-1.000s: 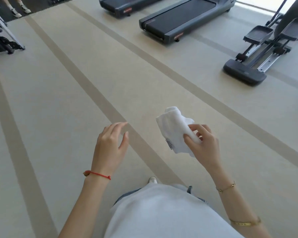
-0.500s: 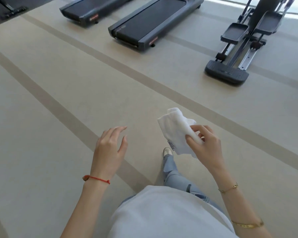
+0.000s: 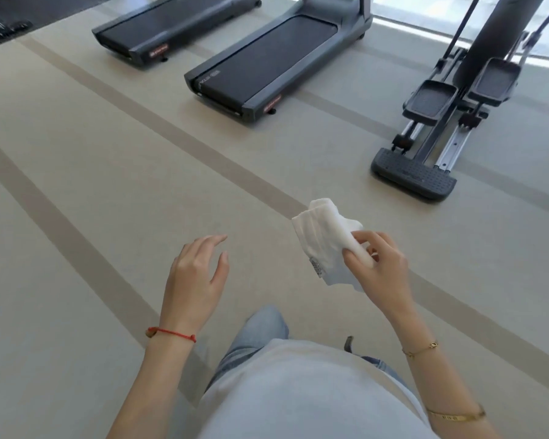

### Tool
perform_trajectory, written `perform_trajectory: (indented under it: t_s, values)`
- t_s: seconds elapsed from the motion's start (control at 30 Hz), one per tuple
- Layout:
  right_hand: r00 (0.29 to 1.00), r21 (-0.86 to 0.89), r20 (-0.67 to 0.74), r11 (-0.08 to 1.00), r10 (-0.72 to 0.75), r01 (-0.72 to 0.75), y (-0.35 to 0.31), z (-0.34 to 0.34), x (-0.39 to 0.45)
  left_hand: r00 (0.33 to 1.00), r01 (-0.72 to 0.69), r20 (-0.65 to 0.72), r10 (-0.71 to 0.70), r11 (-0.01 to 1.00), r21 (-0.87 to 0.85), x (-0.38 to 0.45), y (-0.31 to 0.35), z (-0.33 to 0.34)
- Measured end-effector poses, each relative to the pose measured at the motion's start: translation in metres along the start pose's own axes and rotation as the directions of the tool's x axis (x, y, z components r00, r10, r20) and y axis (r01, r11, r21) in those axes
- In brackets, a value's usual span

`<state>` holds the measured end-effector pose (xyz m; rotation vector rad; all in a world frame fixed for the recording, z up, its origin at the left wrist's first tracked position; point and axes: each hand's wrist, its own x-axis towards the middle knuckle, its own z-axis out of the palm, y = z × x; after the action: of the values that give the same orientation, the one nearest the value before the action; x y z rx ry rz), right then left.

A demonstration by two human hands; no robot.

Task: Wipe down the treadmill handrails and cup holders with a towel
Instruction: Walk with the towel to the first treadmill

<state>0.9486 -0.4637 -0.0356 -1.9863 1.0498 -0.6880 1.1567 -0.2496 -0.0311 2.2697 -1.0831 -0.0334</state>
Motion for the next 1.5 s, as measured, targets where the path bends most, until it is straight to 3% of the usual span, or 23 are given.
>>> perform_trajectory:
  t_s: [0.33, 0.7, 1.1, 1.5]
  values:
    - [1.0, -0.02, -0.004, 1.0, 0.013, -0.013, 0.017, 0.051, 0.193, 0.999, -0.014, 0.036, 0.014, 1.0, -0.007, 0.204, -0.025, 0.062]
    - [0.998, -0.048, -0.052, 0.999, -0.019, 0.017, -0.008, 0.1, 0.456, 0.997, -0.06, 0.05, 0.061, 0.998, -0.031, 0.475, -0.047, 0.098]
    - [0.996, -0.026, -0.091, 0.999, 0.024, -0.027, 0.008, 0.137, 0.655, 0.994, -0.051, 0.101, 0.051, 0.999, -0.004, 0.675, -0.065, 0.155]
    - [0.999, -0.049, 0.003, 0.998, -0.047, 0.047, 0.011, 0.148, 0.921, 1.0, 0.006, 0.002, -0.006, 0.999, -0.032, 0.913, -0.041, 0.219]
